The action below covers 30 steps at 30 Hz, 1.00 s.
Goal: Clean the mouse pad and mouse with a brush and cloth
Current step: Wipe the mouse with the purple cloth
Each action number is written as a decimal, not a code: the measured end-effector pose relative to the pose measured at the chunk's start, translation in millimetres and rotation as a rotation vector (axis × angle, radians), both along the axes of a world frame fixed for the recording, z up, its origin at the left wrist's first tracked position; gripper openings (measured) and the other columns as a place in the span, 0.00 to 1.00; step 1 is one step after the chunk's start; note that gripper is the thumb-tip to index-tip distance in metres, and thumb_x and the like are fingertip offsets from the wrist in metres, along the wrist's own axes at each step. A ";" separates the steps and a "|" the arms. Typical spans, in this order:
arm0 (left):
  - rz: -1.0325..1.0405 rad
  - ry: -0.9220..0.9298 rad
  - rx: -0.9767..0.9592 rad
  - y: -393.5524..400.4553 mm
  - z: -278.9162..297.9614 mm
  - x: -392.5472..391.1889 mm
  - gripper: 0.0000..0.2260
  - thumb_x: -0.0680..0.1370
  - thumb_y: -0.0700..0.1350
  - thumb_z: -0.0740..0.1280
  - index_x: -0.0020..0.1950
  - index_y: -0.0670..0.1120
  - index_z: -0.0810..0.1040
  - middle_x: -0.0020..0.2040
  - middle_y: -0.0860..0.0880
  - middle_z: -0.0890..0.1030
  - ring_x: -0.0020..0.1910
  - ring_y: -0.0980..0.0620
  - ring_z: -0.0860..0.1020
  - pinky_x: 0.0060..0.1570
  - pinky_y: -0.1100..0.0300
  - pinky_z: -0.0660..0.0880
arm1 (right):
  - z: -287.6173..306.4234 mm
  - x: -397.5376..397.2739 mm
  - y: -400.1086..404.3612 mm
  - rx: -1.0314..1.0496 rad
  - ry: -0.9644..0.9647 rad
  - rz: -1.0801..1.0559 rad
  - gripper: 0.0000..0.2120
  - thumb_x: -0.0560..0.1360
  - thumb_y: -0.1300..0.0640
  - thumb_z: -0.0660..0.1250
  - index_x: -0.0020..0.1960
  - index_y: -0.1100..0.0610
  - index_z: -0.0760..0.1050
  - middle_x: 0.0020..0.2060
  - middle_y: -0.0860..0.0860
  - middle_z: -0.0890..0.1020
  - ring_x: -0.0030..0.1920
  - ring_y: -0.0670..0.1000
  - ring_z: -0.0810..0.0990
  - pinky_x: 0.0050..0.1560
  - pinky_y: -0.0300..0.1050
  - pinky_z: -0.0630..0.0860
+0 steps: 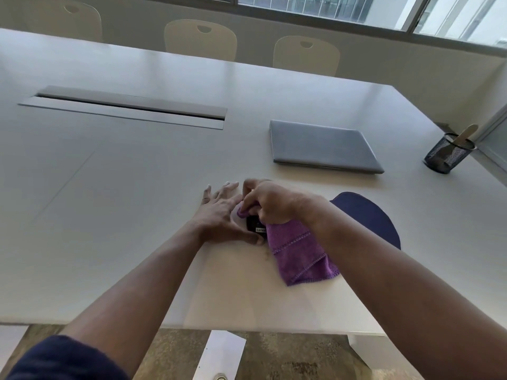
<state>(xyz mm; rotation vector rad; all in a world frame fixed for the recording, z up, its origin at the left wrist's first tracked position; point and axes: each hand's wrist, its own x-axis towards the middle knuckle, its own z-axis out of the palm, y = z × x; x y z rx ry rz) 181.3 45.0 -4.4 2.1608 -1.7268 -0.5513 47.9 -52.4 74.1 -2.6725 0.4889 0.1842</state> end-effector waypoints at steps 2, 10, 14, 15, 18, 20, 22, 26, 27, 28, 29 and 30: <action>0.006 0.001 0.003 0.3 0.2 -1.3 0.52 0.56 0.76 0.71 0.76 0.64 0.57 0.81 0.52 0.49 0.78 0.58 0.38 0.74 0.47 0.30 | 2.1 -3.2 2.3 -0.007 0.031 0.045 0.10 0.75 0.62 0.69 0.51 0.51 0.85 0.47 0.42 0.73 0.51 0.45 0.76 0.57 0.42 0.74; 0.022 0.010 -0.002 2.0 2.7 -3.6 0.50 0.57 0.75 0.71 0.75 0.63 0.60 0.81 0.51 0.49 0.78 0.57 0.40 0.74 0.45 0.31 | 21.4 -30.2 -9.4 -0.062 0.186 0.055 0.10 0.72 0.64 0.69 0.46 0.51 0.86 0.44 0.40 0.76 0.49 0.44 0.77 0.52 0.33 0.71; 0.015 -0.009 0.005 0.8 1.5 -3.4 0.49 0.58 0.75 0.71 0.76 0.63 0.59 0.81 0.51 0.48 0.78 0.57 0.40 0.74 0.46 0.30 | 15.5 -40.9 -17.5 0.002 0.053 -0.076 0.09 0.73 0.65 0.68 0.46 0.54 0.84 0.47 0.46 0.78 0.49 0.48 0.77 0.52 0.36 0.72; 0.014 -0.014 0.005 0.7 1.0 -3.2 0.49 0.58 0.75 0.71 0.76 0.63 0.59 0.81 0.51 0.49 0.78 0.56 0.40 0.73 0.46 0.30 | 11.8 -41.6 -18.6 0.013 0.010 -0.109 0.08 0.73 0.65 0.68 0.47 0.55 0.83 0.48 0.47 0.78 0.50 0.49 0.77 0.53 0.38 0.72; 0.009 -0.016 0.002 0.4 -0.5 -2.7 0.49 0.59 0.75 0.70 0.76 0.64 0.58 0.81 0.51 0.49 0.78 0.56 0.40 0.73 0.46 0.30 | 0.1 -41.0 -19.8 0.041 -0.115 -0.237 0.05 0.75 0.59 0.71 0.50 0.55 0.83 0.50 0.50 0.78 0.52 0.50 0.77 0.58 0.43 0.73; 0.009 -0.018 0.000 0.1 -1.2 -2.6 0.49 0.59 0.75 0.70 0.76 0.64 0.58 0.81 0.51 0.49 0.78 0.56 0.39 0.73 0.46 0.30 | -8.2 -39.8 -18.9 0.052 -0.168 -0.293 0.07 0.76 0.55 0.71 0.52 0.56 0.83 0.51 0.51 0.79 0.53 0.49 0.77 0.58 0.42 0.73; 0.010 -0.022 0.003 0.1 -1.4 -2.6 0.49 0.59 0.75 0.70 0.76 0.64 0.58 0.81 0.51 0.48 0.78 0.56 0.39 0.73 0.46 0.30 | -12.3 -39.7 -18.4 0.057 -0.204 -0.309 0.08 0.75 0.55 0.72 0.51 0.57 0.84 0.49 0.51 0.79 0.50 0.50 0.78 0.55 0.40 0.73; 0.012 -0.016 0.002 0.6 -2.0 -2.7 0.49 0.59 0.75 0.70 0.76 0.64 0.57 0.81 0.51 0.49 0.78 0.57 0.39 0.74 0.47 0.30 | -6.3 -46.2 -24.7 0.129 -0.071 -0.258 0.04 0.73 0.54 0.74 0.47 0.52 0.85 0.44 0.43 0.78 0.49 0.47 0.78 0.53 0.39 0.72; 0.010 -0.016 0.002 0.6 -2.1 -2.4 0.49 0.59 0.75 0.70 0.76 0.63 0.57 0.81 0.51 0.49 0.78 0.57 0.39 0.74 0.47 0.30 | -5.7 -47.1 -25.5 0.140 -0.038 -0.255 0.03 0.72 0.52 0.75 0.45 0.50 0.85 0.43 0.43 0.79 0.49 0.47 0.78 0.54 0.40 0.72; 0.010 -0.016 0.002 0.5 -2.5 -2.0 0.49 0.59 0.75 0.70 0.76 0.63 0.57 0.81 0.51 0.49 0.78 0.57 0.39 0.74 0.47 0.30 | -6.4 -46.9 -25.1 0.145 -0.035 -0.271 0.02 0.71 0.51 0.75 0.43 0.49 0.84 0.43 0.44 0.80 0.48 0.46 0.79 0.53 0.41 0.73; 0.012 -0.015 0.000 0.3 -3.1 -1.8 0.49 0.59 0.75 0.70 0.76 0.63 0.57 0.81 0.51 0.49 0.78 0.57 0.39 0.74 0.48 0.30 | -7.9 -45.4 -24.2 0.147 -0.058 -0.297 0.02 0.71 0.51 0.76 0.41 0.48 0.84 0.42 0.45 0.81 0.46 0.45 0.79 0.51 0.41 0.74; 0.014 -0.014 -0.001 -0.1 -3.7 -1.6 0.49 0.59 0.75 0.70 0.76 0.63 0.57 0.81 0.51 0.49 0.78 0.57 0.39 0.74 0.48 0.30 | -9.7 -43.1 -23.4 0.146 -0.098 -0.329 0.03 0.70 0.51 0.76 0.40 0.47 0.83 0.41 0.46 0.82 0.43 0.44 0.79 0.48 0.40 0.75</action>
